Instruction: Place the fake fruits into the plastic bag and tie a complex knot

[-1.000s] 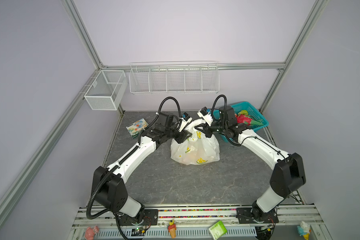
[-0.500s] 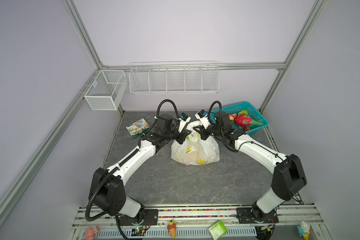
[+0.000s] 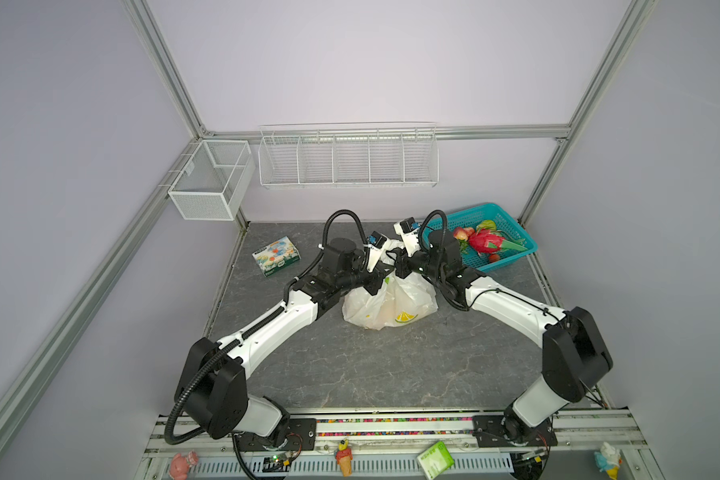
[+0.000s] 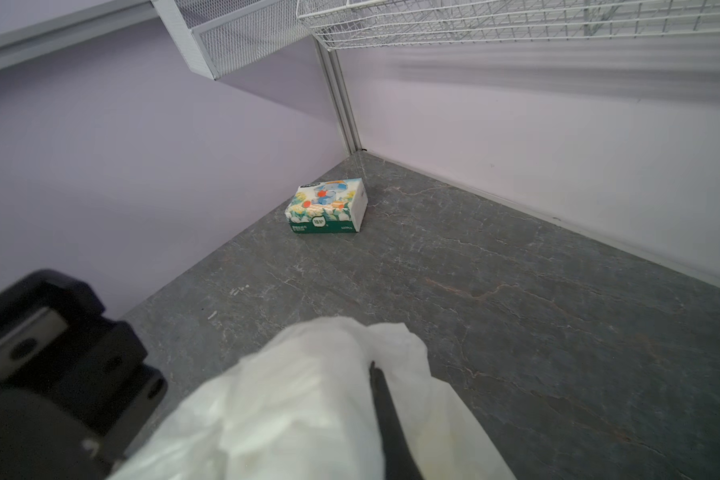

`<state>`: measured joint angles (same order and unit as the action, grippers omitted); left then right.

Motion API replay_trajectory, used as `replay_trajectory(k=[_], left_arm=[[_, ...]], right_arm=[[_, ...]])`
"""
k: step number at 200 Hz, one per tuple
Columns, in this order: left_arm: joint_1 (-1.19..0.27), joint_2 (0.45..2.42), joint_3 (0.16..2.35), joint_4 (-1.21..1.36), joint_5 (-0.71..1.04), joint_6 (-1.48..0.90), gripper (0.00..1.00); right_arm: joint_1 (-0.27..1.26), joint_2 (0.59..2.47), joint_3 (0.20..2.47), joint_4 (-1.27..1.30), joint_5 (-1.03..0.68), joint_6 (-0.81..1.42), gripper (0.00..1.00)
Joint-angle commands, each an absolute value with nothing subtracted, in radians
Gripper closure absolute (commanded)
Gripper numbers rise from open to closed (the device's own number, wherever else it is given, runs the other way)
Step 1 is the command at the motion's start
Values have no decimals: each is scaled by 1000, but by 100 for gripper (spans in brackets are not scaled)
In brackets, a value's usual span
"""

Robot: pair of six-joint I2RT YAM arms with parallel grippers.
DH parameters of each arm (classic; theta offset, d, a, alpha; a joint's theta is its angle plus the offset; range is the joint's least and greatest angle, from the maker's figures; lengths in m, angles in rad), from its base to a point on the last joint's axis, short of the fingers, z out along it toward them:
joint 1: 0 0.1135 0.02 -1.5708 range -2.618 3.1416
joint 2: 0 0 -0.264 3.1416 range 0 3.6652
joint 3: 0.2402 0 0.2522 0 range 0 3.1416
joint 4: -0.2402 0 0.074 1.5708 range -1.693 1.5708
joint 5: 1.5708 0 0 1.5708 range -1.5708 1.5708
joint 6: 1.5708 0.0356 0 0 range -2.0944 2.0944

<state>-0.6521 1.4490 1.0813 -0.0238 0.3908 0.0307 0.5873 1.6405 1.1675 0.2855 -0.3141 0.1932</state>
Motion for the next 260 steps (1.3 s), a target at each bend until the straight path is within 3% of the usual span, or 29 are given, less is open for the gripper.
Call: replay_trajectory(k=[1,20,71,97,124,155,188,222,260], left_arm=[[-679,1453,1038,115,371,-50,100],[-681,1453,1002,187,360,-95,100],[-683,1405,902,280,346,-166,66],[-683,1343,846,258,323,-163,59],[-683,1285,785,260,289,-169,62],[-683,1310,789,296,314,-181,79],[-697,1375,823,362,348,-192,90],[-709,1425,834,402,363,-193,90],[-708,1435,803,420,342,-183,79]], right_arm=[[569,1651,1130,487,-410,314,93],[542,1662,1088,585,-470,369,93],[507,1700,1036,778,-555,461,93],[500,1722,1032,836,-556,492,93],[501,1735,1039,843,-549,492,93],[511,1763,1049,888,-543,522,93],[520,1779,1067,912,-560,556,93],[518,1781,1058,945,-596,573,93],[514,1775,1034,1021,-663,608,93]])
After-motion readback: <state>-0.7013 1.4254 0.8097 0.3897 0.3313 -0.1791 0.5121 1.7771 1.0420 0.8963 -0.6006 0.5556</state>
